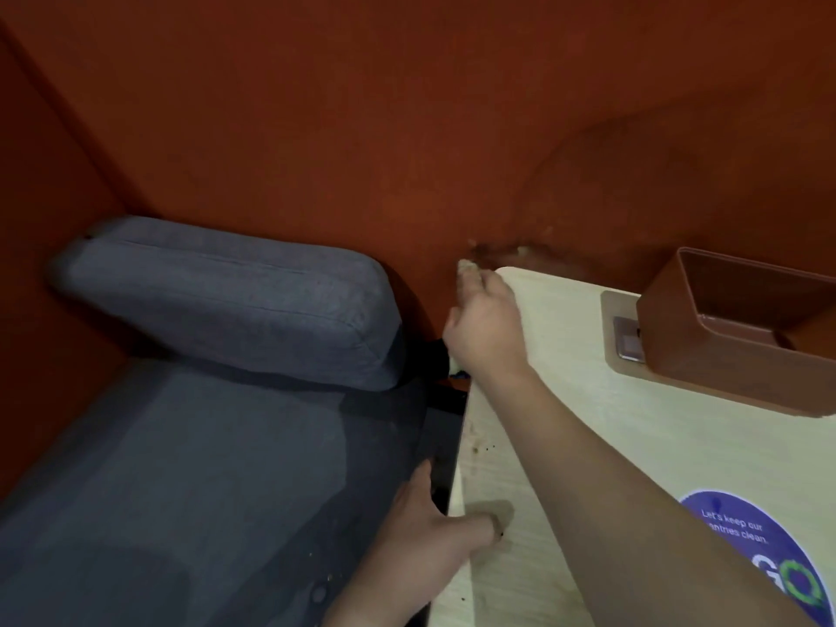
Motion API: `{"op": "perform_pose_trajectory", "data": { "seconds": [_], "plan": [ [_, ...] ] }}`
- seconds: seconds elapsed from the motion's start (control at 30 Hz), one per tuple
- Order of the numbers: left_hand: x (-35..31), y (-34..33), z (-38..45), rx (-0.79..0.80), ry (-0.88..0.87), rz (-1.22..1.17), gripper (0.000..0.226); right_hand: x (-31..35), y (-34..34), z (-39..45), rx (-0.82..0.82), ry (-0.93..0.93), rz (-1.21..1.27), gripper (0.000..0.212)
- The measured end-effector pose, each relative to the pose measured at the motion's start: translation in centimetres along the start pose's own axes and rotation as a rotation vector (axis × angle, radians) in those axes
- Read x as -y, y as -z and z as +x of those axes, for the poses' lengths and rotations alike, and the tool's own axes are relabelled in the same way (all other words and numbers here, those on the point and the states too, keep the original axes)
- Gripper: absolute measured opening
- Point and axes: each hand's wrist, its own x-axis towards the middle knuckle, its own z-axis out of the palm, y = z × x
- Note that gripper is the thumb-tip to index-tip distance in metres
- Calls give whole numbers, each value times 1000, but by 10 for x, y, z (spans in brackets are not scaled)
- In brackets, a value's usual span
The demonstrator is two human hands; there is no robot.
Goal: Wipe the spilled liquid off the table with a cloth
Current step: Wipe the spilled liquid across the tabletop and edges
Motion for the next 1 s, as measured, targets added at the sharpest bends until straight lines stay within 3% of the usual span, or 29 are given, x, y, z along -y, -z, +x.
{"op": "perform_pose_trajectory", "data": {
  "seconds": [0.1, 0.17, 0.33, 0.57, 0.67, 0.77, 0.8, 0.87, 0.93, 1.0],
  "plan": [
    [6, 2, 3, 6, -15, -10, 108, -8, 14, 5, 0, -93, 287, 48],
    [9, 2, 4, 21, -18, -27, 111, -31, 31, 18, -49, -162, 345, 47],
    [13, 0, 2, 12, -22, -79, 114, -66, 43, 27, 88, -5, 42, 57],
    [13, 5, -7, -55, -118, -11, 133, -53, 39, -11, 200, 203, 17, 64],
    [10, 13, -12, -107, -126, -49, 117, -42, 44, -59, 285, 301, 21, 67],
    [3, 26, -20, -191, -125, -109, 58, -39, 54, -113, 381, 446, 51, 68],
    [2, 30, -21, -215, -124, -140, 50, -39, 57, -126, 435, 471, 93, 67],
    [4, 37, -22, -270, -121, -207, 53, -40, 65, -133, 470, 402, 249, 63],
    [9, 41, -23, -297, -132, -235, 45, -43, 71, -113, 358, 248, 358, 59],
    [13, 41, -28, -287, -150, -232, 60, -46, 72, -93, 293, 184, 270, 56]
  ]
}}
